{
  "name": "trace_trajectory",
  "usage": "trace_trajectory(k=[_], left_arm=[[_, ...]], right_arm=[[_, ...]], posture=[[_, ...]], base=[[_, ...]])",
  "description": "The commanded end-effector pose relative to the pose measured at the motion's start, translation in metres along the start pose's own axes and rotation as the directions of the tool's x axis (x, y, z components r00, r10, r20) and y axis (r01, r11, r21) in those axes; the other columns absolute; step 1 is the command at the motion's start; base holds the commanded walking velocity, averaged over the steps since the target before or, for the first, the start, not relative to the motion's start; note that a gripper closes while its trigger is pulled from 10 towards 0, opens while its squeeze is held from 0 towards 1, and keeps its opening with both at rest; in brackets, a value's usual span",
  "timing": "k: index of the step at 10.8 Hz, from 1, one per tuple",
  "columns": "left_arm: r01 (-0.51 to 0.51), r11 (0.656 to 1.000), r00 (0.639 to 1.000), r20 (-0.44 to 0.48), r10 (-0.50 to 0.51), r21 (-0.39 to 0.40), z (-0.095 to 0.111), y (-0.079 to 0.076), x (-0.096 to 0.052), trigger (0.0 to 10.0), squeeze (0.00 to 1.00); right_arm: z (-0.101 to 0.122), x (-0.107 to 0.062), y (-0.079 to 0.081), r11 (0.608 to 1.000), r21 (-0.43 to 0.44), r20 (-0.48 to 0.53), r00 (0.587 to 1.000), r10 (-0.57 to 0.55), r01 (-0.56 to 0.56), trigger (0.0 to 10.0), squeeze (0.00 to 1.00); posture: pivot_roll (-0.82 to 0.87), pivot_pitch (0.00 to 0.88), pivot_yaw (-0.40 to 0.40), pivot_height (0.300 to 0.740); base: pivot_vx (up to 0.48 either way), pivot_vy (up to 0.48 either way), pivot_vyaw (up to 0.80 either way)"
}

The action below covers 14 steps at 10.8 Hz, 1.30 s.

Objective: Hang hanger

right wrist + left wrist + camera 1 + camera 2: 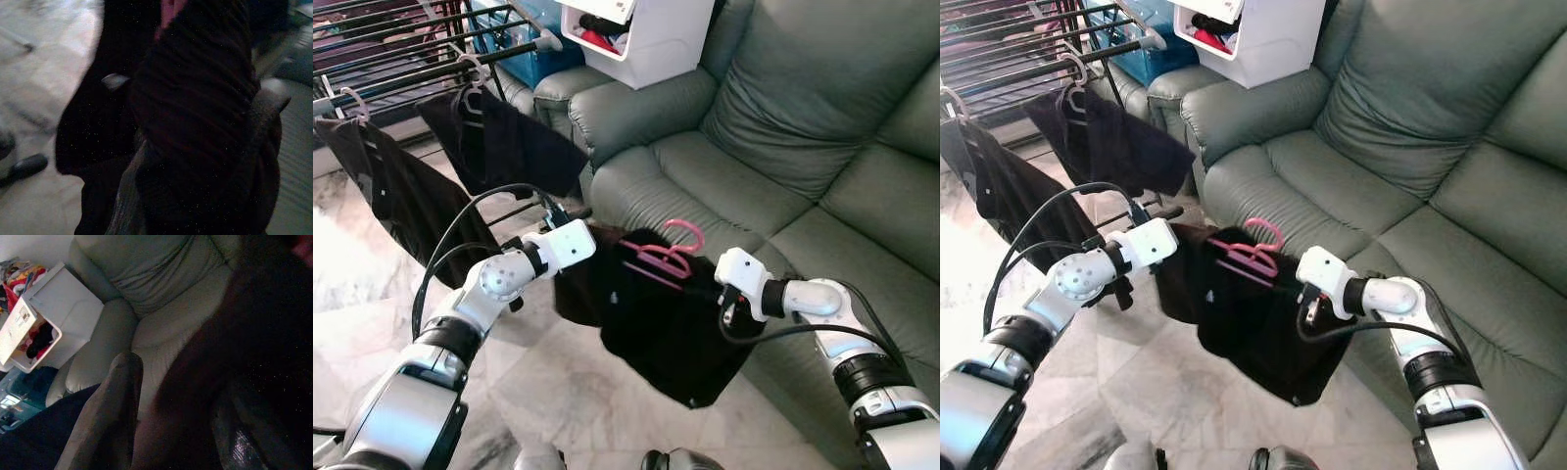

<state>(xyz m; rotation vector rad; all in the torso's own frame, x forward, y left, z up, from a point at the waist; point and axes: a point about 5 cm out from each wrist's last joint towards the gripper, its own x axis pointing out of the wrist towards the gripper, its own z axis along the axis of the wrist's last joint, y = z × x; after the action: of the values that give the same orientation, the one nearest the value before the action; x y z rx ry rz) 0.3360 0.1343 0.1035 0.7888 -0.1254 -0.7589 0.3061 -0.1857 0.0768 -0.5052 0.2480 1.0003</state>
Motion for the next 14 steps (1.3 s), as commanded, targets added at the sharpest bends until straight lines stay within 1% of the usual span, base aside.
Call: trace_trajectory(k=[1, 2, 3, 4, 14], left_arm=[[-0.009, 0.999, 1.0, 0.015, 0.009, -0.034, -0.002, -0.003, -0.006, 10.0, 1.0], [-0.053, 0.988, 0.998, -0.028, 0.049, -0.144, -0.014, -0.016, -0.017, 10.0, 1.0], [-0.086, 0.978, 0.996, -0.048, 0.078, -0.189, -0.018, -0.021, -0.021, 10.0, 1.0], [-0.137, 0.964, 0.989, -0.089, 0.12, -0.228, -0.024, -0.024, -0.025, 10.0, 1.0], [-0.137, 0.964, 0.989, -0.089, 0.12, -0.228, -0.024, -0.024, -0.025, 10.0, 1.0]], right_arm=[[0.0, 0.0, -0.005, 0.996, 0.028, 0.002, 0.997, -0.083, 0.083, 0.0, 0.0], [-0.003, 0.005, -0.002, 0.977, 0.092, 0.01, 0.98, -0.196, 0.195, 0.0, 0.0], [-0.004, 0.008, 0.0, 0.965, 0.11, 0.01, 0.971, -0.241, 0.238, 0.0, 0.0], [-0.006, 0.009, 0.002, 0.949, 0.138, 0.001, 0.958, -0.287, 0.284, 0.0, 0.0], [-0.006, 0.009, 0.002, 0.949, 0.138, 0.001, 0.958, -0.287, 0.284, 0.0, 0.0]], posture=[[-0.09, 0.003, -0.034, 0.74], [-0.09, 0.009, -0.032, 0.74], [-0.09, 0.009, -0.032, 0.74], [-0.09, 0.011, -0.032, 0.74], [-0.09, 0.011, -0.032, 0.74]], base=[[0.0, 0.0, 0.0], [0.0, 0.0, 0.0], [0.0, 0.0, 0.0], [0.0, 0.0, 0.0], [0.0, 0.0, 0.0]])
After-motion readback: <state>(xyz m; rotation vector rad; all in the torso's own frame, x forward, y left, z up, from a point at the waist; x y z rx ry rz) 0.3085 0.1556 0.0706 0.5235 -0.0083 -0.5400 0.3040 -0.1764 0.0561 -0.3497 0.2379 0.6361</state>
